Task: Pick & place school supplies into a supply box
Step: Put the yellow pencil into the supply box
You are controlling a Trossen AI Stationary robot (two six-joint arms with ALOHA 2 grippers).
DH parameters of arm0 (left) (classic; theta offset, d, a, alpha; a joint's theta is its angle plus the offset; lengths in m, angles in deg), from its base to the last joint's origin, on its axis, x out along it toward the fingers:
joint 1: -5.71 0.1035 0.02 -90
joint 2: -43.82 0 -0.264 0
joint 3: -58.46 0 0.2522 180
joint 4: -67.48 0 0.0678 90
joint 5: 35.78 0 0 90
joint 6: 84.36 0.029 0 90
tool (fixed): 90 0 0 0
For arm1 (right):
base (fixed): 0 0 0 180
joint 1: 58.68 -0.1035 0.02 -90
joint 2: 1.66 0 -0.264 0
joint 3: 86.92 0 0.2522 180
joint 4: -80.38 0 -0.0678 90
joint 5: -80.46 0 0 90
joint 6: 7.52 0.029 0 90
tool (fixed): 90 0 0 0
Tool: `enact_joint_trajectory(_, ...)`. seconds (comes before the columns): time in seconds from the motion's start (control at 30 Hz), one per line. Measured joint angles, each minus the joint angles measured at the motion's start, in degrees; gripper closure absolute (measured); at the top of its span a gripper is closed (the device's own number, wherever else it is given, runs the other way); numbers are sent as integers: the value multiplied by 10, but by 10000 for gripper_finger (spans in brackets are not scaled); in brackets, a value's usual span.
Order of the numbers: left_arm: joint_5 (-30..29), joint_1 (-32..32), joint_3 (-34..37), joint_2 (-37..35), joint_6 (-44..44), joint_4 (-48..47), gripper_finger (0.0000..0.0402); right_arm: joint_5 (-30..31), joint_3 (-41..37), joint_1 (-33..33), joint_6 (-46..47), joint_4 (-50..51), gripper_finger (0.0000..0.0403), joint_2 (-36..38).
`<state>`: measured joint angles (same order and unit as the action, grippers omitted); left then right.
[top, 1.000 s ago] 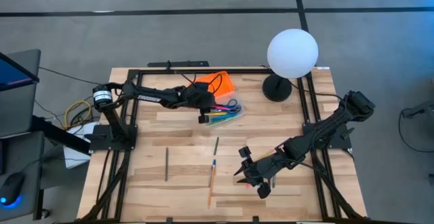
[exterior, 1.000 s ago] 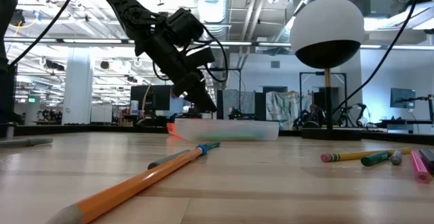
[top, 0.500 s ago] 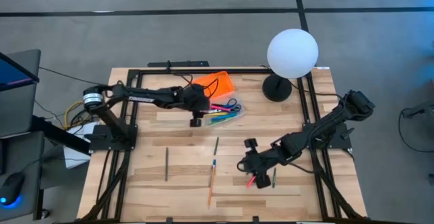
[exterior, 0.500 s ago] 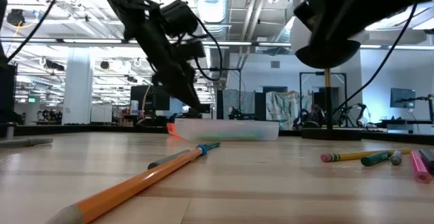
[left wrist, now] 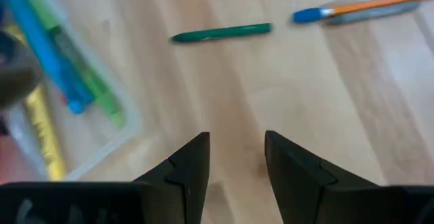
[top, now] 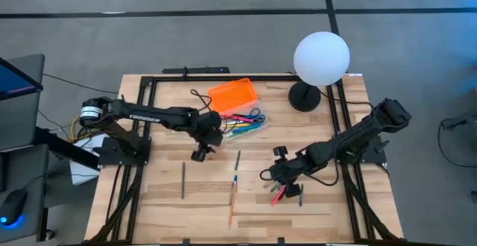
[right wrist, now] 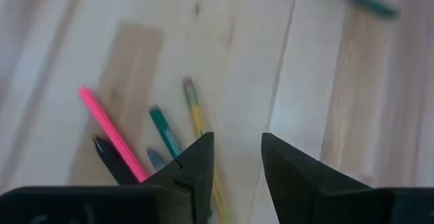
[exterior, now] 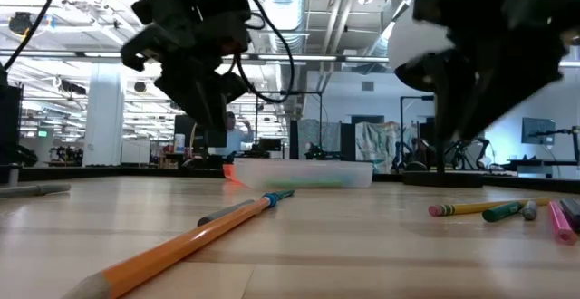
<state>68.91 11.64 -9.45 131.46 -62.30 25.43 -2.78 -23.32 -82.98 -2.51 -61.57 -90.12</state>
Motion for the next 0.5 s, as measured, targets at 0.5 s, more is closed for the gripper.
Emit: enact_joint_trajectory(0.5, -21, -37, 0, 0, -66, -59, 265, -58, -63, 37, -35, -44, 287, 0)
